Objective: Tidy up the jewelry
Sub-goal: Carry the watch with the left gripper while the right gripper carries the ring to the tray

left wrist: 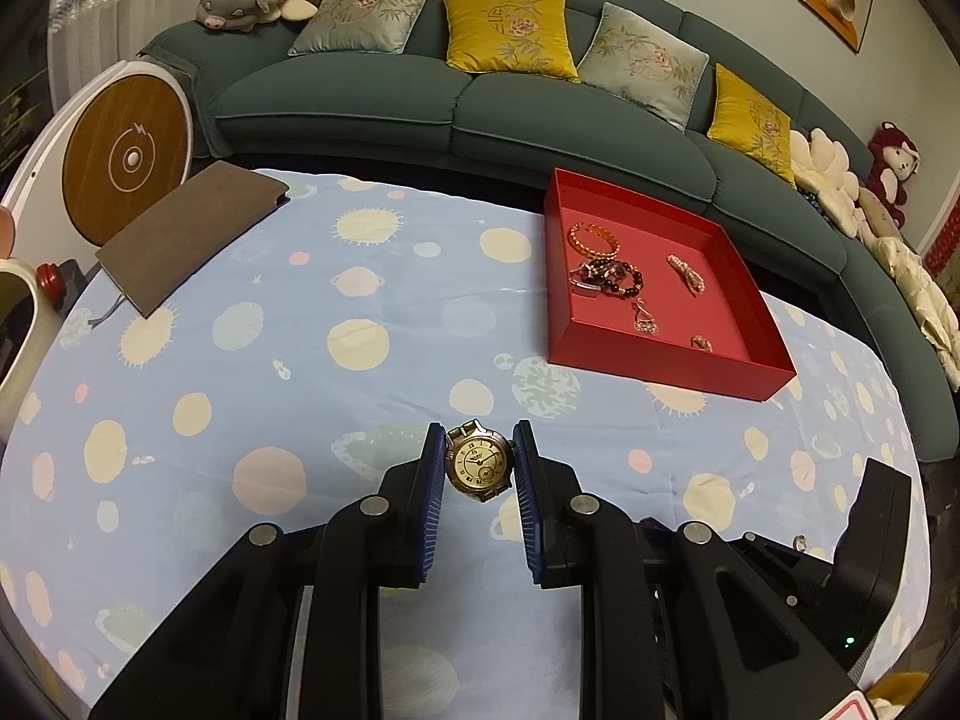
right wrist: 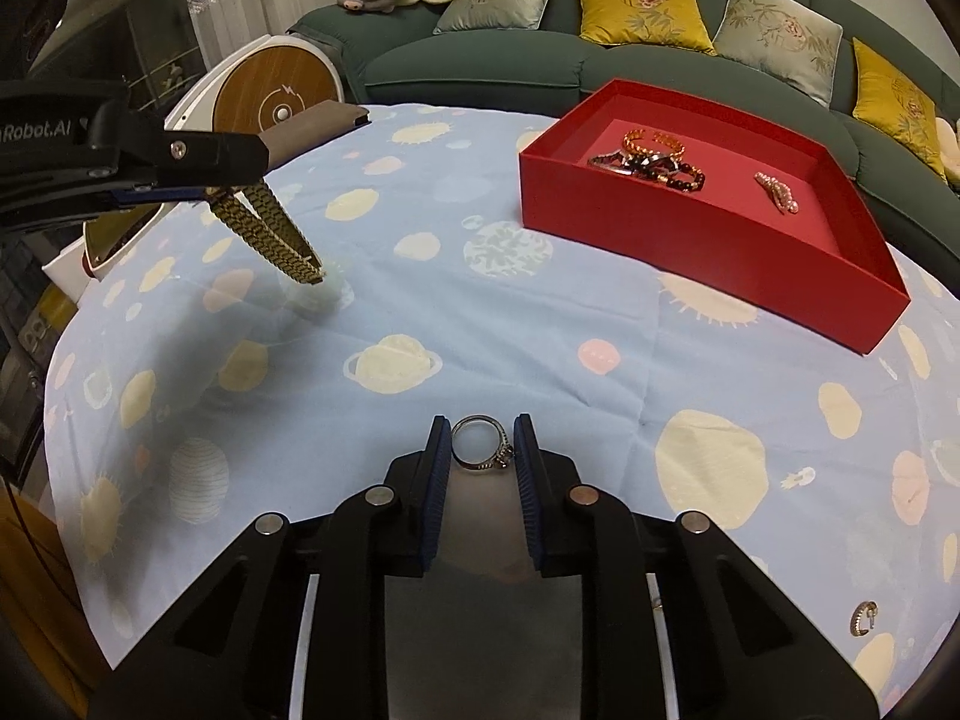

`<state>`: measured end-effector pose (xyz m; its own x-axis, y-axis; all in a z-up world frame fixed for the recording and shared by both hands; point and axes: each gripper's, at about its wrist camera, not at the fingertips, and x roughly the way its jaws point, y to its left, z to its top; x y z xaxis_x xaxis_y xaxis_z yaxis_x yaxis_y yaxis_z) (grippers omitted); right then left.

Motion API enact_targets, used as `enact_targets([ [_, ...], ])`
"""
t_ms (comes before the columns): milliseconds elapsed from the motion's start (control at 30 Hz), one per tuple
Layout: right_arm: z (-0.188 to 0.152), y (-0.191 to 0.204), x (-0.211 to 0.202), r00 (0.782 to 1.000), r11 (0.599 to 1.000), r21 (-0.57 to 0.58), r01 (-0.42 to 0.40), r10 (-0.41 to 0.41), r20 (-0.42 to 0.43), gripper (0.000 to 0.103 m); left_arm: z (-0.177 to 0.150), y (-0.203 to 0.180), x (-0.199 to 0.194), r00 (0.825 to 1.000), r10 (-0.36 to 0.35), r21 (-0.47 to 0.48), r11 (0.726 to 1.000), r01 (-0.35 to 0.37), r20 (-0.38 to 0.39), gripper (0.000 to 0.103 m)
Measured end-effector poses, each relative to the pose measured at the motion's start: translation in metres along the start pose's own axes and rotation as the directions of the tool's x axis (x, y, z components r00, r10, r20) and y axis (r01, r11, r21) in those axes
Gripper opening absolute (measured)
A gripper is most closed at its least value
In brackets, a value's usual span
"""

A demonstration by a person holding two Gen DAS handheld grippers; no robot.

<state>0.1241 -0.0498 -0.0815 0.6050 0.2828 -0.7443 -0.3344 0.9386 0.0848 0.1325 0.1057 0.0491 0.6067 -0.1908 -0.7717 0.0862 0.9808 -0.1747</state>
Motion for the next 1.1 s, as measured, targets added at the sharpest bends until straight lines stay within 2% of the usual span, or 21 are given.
enact_targets([
  [167, 0.018, -0.018, -0.026, 0.998, 0.998, 0.060, -0.006, 0.002, 0.059, 0.021, 0.011, -0.019, -0.006, 0.999, -0.040, 0.018, 0.999, 0.039, 0.011, 0.020],
  [367, 0.048, -0.061, -0.056, 0.994, 0.992, 0.124, 0.029, -0.042, 0.104, 0.021, 0.035, -0.056, -0.002, 0.996, -0.083, 0.056, 0.995, 0.083, 0.009, 0.020],
  [567, 0.083, -0.114, -0.074, 0.987, 0.984, 0.160, 0.074, -0.095, 0.130, 0.021, 0.068, -0.104, 0.015, 0.995, -0.095, 0.159, 0.983, 0.089, 0.032, 0.020],
  [767, 0.106, -0.162, -0.057, 0.984, 0.971, 0.221, 0.087, -0.119, 0.133, 0.021, 0.110, -0.138, 0.056, 0.992, -0.129, 0.149, 0.981, 0.125, 0.014, 0.020],
  [1100, 0.123, -0.198, -0.010, 0.986, 0.963, 0.250, 0.098, -0.128, 0.105, 0.021, 0.150, -0.176, 0.132, 0.993, -0.114, 0.171, 0.979, 0.114, -0.009, 0.020],
])
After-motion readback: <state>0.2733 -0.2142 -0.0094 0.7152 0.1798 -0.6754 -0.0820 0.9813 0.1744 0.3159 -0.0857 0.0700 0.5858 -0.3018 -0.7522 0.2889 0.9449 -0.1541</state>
